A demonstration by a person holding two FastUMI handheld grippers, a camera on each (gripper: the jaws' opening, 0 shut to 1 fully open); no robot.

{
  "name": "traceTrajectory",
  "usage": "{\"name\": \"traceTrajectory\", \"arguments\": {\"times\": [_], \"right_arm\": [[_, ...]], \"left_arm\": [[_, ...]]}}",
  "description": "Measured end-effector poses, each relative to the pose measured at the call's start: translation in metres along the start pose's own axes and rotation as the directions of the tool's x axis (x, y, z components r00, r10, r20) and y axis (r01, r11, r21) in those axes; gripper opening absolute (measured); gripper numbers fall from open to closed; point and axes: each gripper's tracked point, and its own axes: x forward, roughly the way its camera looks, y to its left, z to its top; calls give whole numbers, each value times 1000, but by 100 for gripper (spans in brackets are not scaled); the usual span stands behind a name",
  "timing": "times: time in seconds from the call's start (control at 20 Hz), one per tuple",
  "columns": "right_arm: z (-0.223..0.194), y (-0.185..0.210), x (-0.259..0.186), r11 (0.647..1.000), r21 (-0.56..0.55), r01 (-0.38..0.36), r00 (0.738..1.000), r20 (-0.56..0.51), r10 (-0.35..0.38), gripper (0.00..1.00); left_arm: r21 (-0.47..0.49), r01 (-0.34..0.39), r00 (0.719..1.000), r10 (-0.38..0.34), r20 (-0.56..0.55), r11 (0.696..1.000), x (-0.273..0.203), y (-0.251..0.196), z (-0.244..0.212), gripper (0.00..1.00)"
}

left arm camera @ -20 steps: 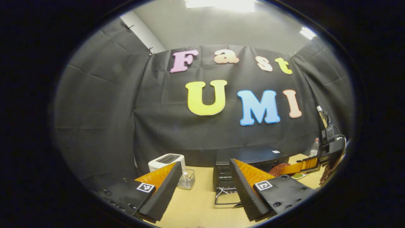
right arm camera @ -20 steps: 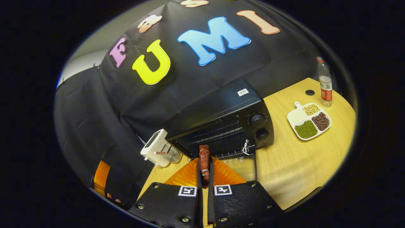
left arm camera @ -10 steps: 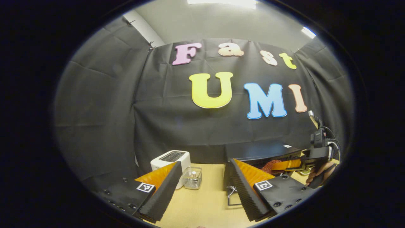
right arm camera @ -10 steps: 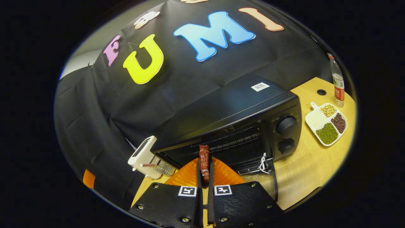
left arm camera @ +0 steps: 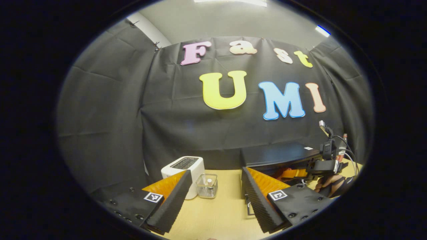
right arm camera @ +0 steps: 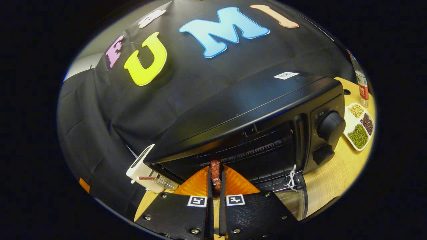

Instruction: Open the electric oven with the left hand, put the food in, and close the electric oven.

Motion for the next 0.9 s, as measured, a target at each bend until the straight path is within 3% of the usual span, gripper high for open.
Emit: {"name": "traceTrajectory", "arguments": {"times": [0.15,0.25,0.35,0.4,0.45,0.5,0.65,0.7,0.75,0.9], "right_arm": [[-5,-12,1,999,-23,42,999,-19,-42,13],[-7,-18,-2,997,-47,65,998,-20,-66,25],[2,-25,-8,991,-93,92,996,14,-91,52],[7,-23,-10,990,-108,96,995,36,-92,76],[14,-23,-14,987,-122,100,994,59,-93,81],[20,-22,-18,986,-134,103,993,76,-93,94],[24,-21,-35,977,-186,105,992,88,-90,97],[26,-21,-44,972,-211,107,991,98,-88,92],[29,-21,-54,966,-233,112,990,110,-89,98],[35,-20,-87,957,-271,108,989,127,-76,98]], "left_arm": [[4,5,1000,-5,-3,1000,4,-4,-1,100],[1,12,1000,-12,4,1000,4,-8,2,100],[-2,20,1000,-20,6,1000,3,-13,3,99],[-3,22,1000,-22,8,1000,2,-15,3,99],[-4,24,1000,-24,10,1000,3,-16,4,98],[-6,26,1000,-26,11,1000,2,-19,4,98],[-11,37,999,-37,12,999,0,-28,5,97],[-10,42,999,-42,15,999,-1,-32,6,96],[-9,47,999,-47,16,999,-1,-36,5,96],[-12,63,998,-63,12,998,-5,-52,0,95]]}}
